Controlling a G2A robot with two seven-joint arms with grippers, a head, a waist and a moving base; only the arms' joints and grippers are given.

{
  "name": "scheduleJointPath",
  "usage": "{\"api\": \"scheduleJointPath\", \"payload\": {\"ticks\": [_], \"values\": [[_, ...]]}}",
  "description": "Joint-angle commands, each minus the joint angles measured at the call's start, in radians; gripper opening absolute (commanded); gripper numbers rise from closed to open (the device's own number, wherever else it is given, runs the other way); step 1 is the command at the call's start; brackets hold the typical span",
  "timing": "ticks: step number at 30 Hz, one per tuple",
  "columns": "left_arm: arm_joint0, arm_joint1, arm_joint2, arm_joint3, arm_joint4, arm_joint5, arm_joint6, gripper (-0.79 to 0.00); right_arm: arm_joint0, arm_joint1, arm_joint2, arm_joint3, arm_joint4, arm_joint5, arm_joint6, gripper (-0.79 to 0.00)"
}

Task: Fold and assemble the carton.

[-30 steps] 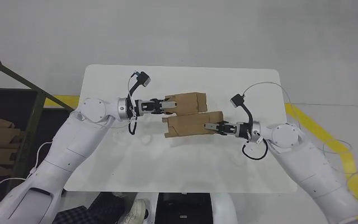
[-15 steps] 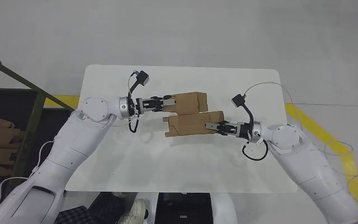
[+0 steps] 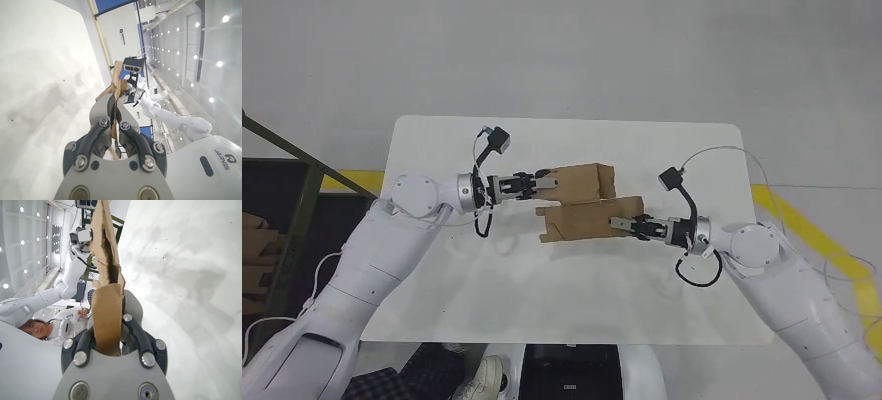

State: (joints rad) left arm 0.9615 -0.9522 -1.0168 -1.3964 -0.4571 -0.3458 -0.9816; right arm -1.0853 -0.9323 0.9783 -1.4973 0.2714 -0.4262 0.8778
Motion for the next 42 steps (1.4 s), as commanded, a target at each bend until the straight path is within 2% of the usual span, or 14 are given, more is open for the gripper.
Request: {"api": "scheduleJointPath", "payload": {"ticks": [1, 11, 16, 25, 34, 42], "values": [[0.004, 0.0, -0.009, -0.001, -0.034, 0.004, -0.023, -0.785, -0.001, 0.0, 0.009, 0.007, 0.0, 0.002, -0.008, 0.0], [0.015, 0.001, -0.041, -0.002, -0.102, 0.022, -0.126, -0.785, 0.003, 0.006, 0.098, 0.078, 0.021, -0.071, -0.036, 0.0], [0.021, -0.002, -0.035, -0.001, -0.097, 0.014, -0.163, -0.785, 0.016, 0.003, 0.102, 0.084, 0.106, -0.141, 0.056, 0.0], [0.016, -0.011, -0.029, 0.009, -0.101, 0.008, -0.168, -0.785, 0.083, -0.027, 0.013, 0.085, 0.285, -0.176, 0.265, 0.0], [0.009, -0.021, -0.018, 0.013, -0.115, 0.004, -0.195, -0.785, 0.16, -0.072, -0.091, 0.125, 0.331, -0.169, 0.311, -0.003], [0.01, -0.026, -0.016, 0.015, -0.129, -0.002, -0.237, -0.785, 0.215, -0.102, -0.131, 0.184, 0.36, -0.172, 0.331, -0.04]]}}
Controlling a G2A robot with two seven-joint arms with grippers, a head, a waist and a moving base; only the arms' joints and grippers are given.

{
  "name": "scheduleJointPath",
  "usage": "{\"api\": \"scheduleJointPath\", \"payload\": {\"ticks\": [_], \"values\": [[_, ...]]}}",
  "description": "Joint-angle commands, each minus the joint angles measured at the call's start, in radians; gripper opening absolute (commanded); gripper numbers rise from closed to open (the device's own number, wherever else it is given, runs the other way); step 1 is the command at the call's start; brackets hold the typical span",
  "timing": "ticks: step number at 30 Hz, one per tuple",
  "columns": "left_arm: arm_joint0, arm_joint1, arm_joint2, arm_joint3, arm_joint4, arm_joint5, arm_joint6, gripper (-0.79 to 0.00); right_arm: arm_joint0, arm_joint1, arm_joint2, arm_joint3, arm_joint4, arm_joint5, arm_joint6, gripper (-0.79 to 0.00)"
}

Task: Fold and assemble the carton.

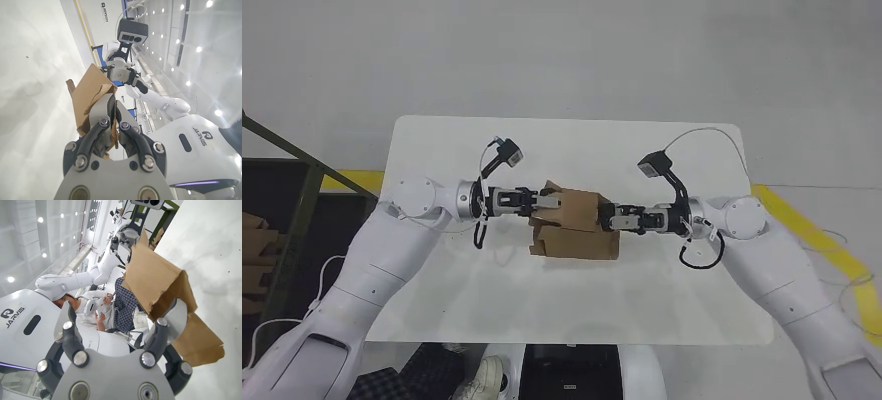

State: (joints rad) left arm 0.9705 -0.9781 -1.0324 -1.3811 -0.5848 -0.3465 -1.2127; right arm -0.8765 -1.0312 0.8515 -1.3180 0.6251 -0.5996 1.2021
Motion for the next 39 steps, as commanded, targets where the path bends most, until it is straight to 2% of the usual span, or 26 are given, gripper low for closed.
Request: {"api": "scheduleJointPath", "payload": {"ticks": [1, 4, 8, 14, 31, 39], "values": [[0.002, -0.001, -0.001, 0.0, -0.004, -0.003, -0.009, -0.785, 0.011, -0.007, -0.009, 0.01, 0.014, 0.005, 0.012, -0.046], [0.005, -0.003, -0.003, 0.0, -0.009, -0.007, -0.013, -0.785, 0.023, -0.018, -0.024, 0.023, 0.05, 0.018, 0.032, -0.058], [0.009, -0.005, -0.008, 0.0, -0.025, -0.015, -0.012, -0.785, 0.04, -0.035, -0.044, 0.055, 0.108, 0.045, 0.063, -0.145], [0.017, -0.009, -0.017, -0.003, -0.047, -0.032, -0.016, -0.785, 0.064, -0.059, -0.067, 0.115, 0.164, 0.072, 0.09, -0.182], [0.04, -0.014, -0.04, -0.008, -0.078, -0.04, -0.047, -0.785, 0.096, -0.105, -0.084, 0.189, 0.172, 0.077, 0.095, -0.182], [0.039, -0.016, -0.049, -0.001, -0.027, -0.041, -0.021, -0.785, 0.099, -0.12, -0.075, 0.213, 0.227, 0.114, 0.132, -0.191]]}}
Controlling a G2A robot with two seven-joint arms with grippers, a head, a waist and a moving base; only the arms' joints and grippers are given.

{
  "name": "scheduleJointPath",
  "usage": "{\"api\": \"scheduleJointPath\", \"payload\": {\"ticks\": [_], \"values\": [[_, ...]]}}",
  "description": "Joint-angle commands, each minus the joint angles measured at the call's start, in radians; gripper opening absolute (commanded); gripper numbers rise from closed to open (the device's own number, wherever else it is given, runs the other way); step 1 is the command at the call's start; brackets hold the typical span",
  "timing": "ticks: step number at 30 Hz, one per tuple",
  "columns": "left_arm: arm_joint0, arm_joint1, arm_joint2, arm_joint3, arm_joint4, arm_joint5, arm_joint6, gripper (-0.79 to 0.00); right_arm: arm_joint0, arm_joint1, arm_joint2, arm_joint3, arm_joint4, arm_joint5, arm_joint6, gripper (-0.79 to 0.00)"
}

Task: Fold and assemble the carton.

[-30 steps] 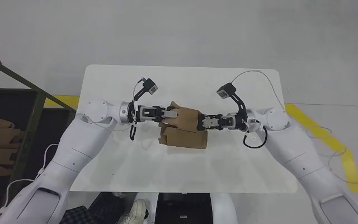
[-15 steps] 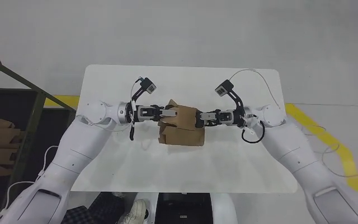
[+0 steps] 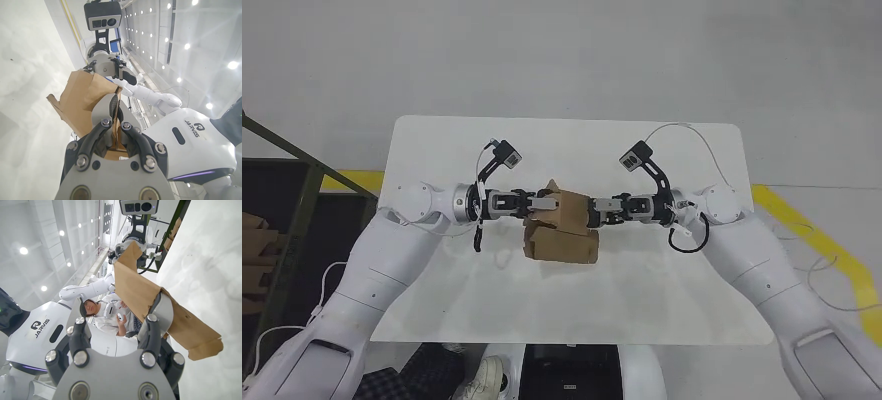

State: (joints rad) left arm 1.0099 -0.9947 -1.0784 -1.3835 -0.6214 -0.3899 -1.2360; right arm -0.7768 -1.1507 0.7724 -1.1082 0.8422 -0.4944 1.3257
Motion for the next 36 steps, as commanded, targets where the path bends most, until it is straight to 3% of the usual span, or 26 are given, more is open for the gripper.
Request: {"api": "scheduleJointPath", "payload": {"ticks": [1, 8, 15, 21, 24, 28, 30, 36], "values": [[-0.002, 0.001, -0.006, 0.003, 0.017, 0.006, 0.004, -0.785, -0.002, -0.002, 0.009, 0.004, 0.024, 0.018, 0.018, -0.191], [-0.002, 0.006, -0.024, 0.007, 0.072, 0.021, -0.001, -0.785, -0.01, -0.006, 0.046, 0.027, 0.062, 0.054, 0.054, -0.191], [0.003, 0.004, -0.024, 0.006, 0.08, 0.022, -0.001, -0.785, -0.008, -0.017, 0.044, 0.013, 0.004, 0.062, 0.062, -0.179], [-0.001, 0.001, -0.021, 0.001, 0.076, 0.027, 0.006, -0.785, 0.0, -0.027, 0.039, 0.032, -0.064, 0.02, 0.02, -0.243], [0.0, 0.0, -0.024, 0.003, 0.076, 0.027, 0.017, -0.785, -0.003, -0.03, 0.043, 0.037, -0.078, 0.0, 0.0, -0.317], [0.006, -0.002, -0.027, 0.011, 0.072, 0.026, 0.031, -0.785, -0.007, -0.031, 0.048, 0.037, -0.103, -0.016, -0.016, -0.336], [0.006, -0.003, -0.026, 0.013, 0.075, 0.025, 0.036, -0.785, -0.009, -0.032, 0.049, 0.034, -0.11, -0.021, -0.021, -0.394], [0.007, -0.006, -0.029, 0.019, 0.079, 0.019, 0.053, -0.785, -0.006, -0.039, 0.045, 0.044, -0.138, -0.035, -0.035, -0.425]]}}
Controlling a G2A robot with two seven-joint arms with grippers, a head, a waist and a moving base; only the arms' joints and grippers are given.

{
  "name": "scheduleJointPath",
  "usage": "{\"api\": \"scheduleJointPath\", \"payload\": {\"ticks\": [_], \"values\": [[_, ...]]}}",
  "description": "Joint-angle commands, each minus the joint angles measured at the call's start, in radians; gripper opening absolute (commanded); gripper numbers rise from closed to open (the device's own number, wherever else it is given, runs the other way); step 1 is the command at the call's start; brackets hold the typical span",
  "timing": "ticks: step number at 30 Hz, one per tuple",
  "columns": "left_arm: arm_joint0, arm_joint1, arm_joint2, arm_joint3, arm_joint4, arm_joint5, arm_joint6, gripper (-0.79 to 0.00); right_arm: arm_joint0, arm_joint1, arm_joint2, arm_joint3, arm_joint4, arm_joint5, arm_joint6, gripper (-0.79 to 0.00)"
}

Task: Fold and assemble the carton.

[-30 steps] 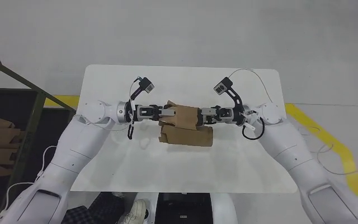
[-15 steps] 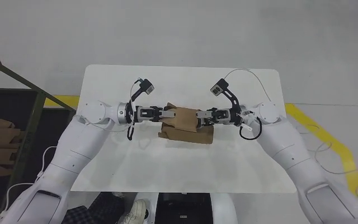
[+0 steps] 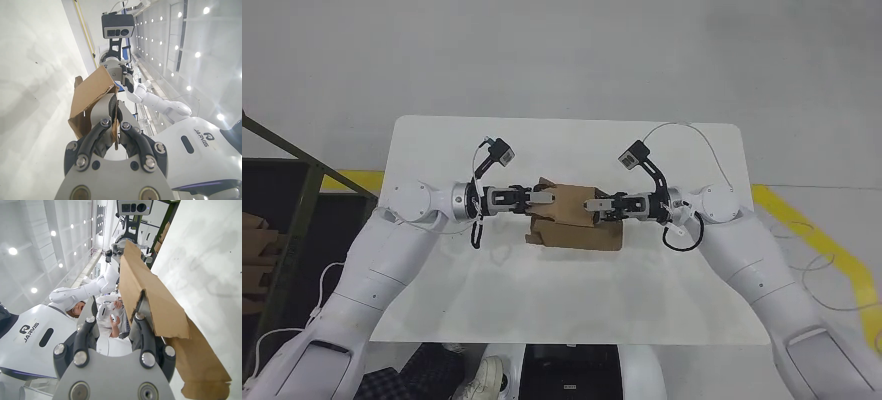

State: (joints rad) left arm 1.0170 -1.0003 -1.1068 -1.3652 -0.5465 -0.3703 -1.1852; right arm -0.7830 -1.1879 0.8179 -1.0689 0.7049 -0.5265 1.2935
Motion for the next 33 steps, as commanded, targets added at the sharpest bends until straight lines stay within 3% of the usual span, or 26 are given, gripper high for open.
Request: {"api": "scheduleJointPath", "payload": {"ticks": [1, 4, 6, 7, 12, 14, 15, 16, 33], "values": [[0.001, 0.0, -0.001, 0.002, 0.007, -0.001, 0.003, -0.785, 0.001, -0.004, -0.002, 0.008, -0.001, -0.004, -0.004, -0.434], [0.001, -0.001, -0.002, 0.004, 0.018, -0.003, 0.003, -0.785, 0.006, -0.009, -0.007, 0.021, -0.009, -0.009, -0.009, -0.486], [0.003, -0.001, -0.003, 0.004, 0.019, -0.004, 0.002, -0.785, 0.009, -0.014, -0.011, 0.03, -0.014, -0.011, -0.011, -0.628], [0.004, -0.001, -0.003, 0.004, 0.019, -0.004, 0.002, -0.785, 0.011, -0.015, -0.012, 0.033, -0.017, -0.012, -0.012, -0.757], [0.01, -0.001, -0.008, 0.001, 0.02, -0.003, 0.0, -0.785, 0.017, -0.023, -0.014, 0.044, -0.024, -0.014, -0.014, -0.785], [0.011, -0.002, -0.008, -0.003, 0.024, -0.001, -0.004, -0.523, 0.017, -0.024, -0.01, 0.045, -0.025, -0.015, -0.015, -0.785], [0.011, -0.002, -0.008, -0.004, 0.025, -0.003, -0.005, -0.025, 0.017, -0.024, -0.007, 0.044, -0.025, -0.015, -0.015, -0.785], [0.011, -0.002, -0.009, -0.005, 0.025, -0.003, -0.006, 0.0, 0.016, -0.023, -0.003, 0.043, -0.025, -0.015, -0.015, -0.785], [0.063, 0.019, -0.123, -0.086, 0.014, 0.013, 0.012, 0.0, -0.027, 0.016, 0.112, -0.024, -0.124, -0.008, -0.046, -0.785]]}}
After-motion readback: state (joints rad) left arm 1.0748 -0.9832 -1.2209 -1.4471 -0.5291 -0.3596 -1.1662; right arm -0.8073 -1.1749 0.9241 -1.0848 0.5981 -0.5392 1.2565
